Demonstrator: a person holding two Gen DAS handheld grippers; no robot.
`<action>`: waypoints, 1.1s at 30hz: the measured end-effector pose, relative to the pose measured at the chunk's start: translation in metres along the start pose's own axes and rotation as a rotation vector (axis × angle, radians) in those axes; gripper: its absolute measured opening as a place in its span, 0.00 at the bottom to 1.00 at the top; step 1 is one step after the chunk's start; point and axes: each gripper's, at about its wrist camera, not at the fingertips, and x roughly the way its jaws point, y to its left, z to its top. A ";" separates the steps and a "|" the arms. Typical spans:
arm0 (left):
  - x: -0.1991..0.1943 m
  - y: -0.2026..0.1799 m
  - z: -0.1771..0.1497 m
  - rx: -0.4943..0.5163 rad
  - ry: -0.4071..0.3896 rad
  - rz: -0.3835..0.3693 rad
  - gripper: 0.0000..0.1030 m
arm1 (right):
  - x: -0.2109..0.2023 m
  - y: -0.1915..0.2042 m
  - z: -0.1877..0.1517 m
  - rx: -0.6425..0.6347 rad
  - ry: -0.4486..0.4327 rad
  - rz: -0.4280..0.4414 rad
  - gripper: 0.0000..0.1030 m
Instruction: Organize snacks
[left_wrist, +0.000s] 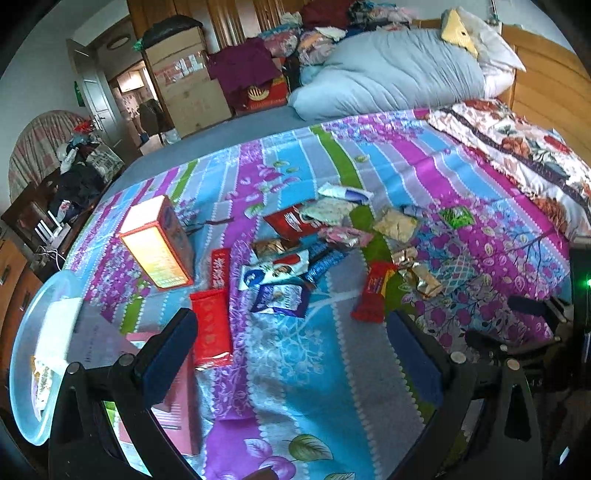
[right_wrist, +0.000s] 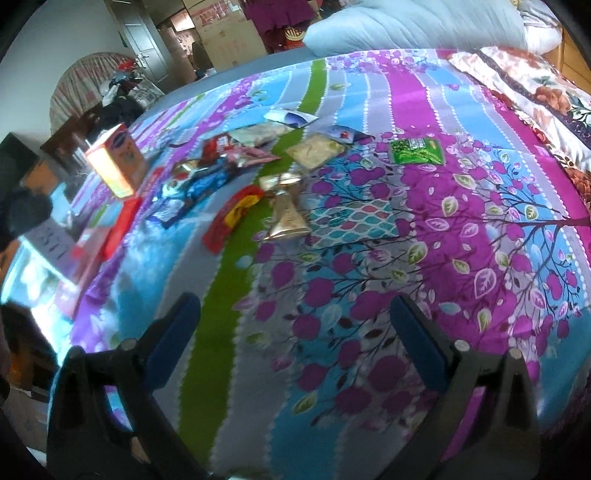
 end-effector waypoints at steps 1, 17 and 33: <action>0.006 -0.003 -0.001 0.002 0.011 -0.004 0.99 | 0.005 -0.003 0.001 -0.001 0.008 -0.013 1.00; 0.139 -0.014 -0.053 -0.126 0.224 -0.055 0.99 | 0.070 -0.010 0.010 -0.113 -0.042 -0.177 1.00; 0.154 -0.006 -0.071 -0.196 0.092 -0.071 1.00 | 0.072 -0.008 0.011 -0.129 -0.044 -0.202 1.00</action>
